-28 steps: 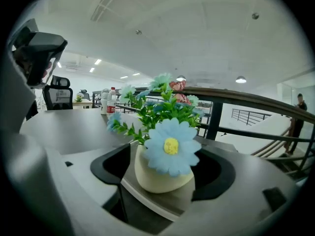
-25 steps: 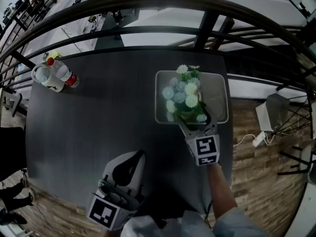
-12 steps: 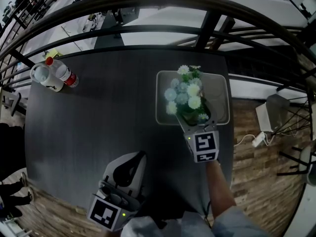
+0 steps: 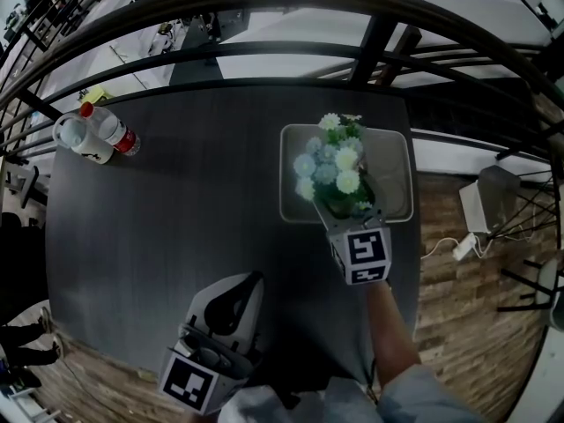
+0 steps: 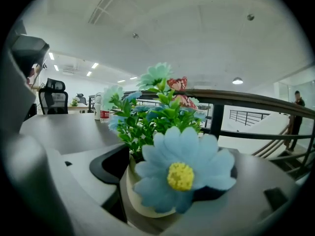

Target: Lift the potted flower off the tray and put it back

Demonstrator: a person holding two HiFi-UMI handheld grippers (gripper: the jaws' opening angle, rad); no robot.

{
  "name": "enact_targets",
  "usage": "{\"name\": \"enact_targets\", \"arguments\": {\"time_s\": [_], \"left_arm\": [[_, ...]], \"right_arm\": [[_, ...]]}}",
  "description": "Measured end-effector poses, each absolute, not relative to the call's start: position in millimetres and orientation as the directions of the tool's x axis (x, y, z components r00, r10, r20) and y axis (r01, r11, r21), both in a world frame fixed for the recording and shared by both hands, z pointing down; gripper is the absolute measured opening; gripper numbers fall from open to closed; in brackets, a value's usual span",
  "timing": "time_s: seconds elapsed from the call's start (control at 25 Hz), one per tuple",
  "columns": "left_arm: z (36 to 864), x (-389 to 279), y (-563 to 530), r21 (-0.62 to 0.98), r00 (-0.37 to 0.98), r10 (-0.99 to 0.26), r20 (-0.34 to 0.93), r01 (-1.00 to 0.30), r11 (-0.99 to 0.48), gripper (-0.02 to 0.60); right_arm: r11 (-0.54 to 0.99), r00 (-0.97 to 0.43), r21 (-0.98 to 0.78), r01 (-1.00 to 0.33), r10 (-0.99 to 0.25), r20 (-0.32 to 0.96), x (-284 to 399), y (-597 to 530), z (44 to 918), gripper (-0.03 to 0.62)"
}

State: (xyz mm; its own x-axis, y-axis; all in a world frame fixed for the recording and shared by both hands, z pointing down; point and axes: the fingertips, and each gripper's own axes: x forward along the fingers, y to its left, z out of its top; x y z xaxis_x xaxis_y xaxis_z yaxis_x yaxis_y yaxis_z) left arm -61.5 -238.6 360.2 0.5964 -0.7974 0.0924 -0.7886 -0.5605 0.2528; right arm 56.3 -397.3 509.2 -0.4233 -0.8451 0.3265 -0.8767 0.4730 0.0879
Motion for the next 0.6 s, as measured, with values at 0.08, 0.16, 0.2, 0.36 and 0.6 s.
{"name": "enact_targets", "arguments": {"time_s": [0.08, 0.16, 0.2, 0.36, 0.6], "left_arm": [[361.5, -62.0, -237.8, 0.254, 0.596, -0.798, 0.094, -0.789, -0.56, -0.002], [362.9, -62.5, -237.5, 0.256, 0.596, -0.797, 0.099, -0.789, -0.558, -0.002], [363.3, -62.4, -237.6, 0.257, 0.596, -0.796, 0.101, -0.789, -0.558, -0.002], [364.0, -60.6, -238.1, 0.259, 0.599, -0.794, 0.107, -0.788, -0.559, -0.002], [364.0, -60.3, -236.4, 0.261, 0.599, -0.794, 0.103, -0.786, -0.56, -0.002]], "right_arm": [[0.476, -0.432, 0.073, -0.876, -0.844, 0.319, 54.6, -398.7, 509.6, 0.383], [0.479, -0.439, 0.062, -0.876, -0.844, 0.308, 53.6, -400.2, 508.4, 0.38], [0.48, -0.443, 0.056, -0.875, -0.844, 0.303, 53.8, -400.7, 507.6, 0.376], [0.486, -0.465, 0.006, -0.874, -0.841, 0.277, 56.4, -401.9, 503.5, 0.323], [0.477, -0.456, 0.032, -0.878, -0.854, 0.25, 54.4, -402.0, 500.3, 0.241]]}}
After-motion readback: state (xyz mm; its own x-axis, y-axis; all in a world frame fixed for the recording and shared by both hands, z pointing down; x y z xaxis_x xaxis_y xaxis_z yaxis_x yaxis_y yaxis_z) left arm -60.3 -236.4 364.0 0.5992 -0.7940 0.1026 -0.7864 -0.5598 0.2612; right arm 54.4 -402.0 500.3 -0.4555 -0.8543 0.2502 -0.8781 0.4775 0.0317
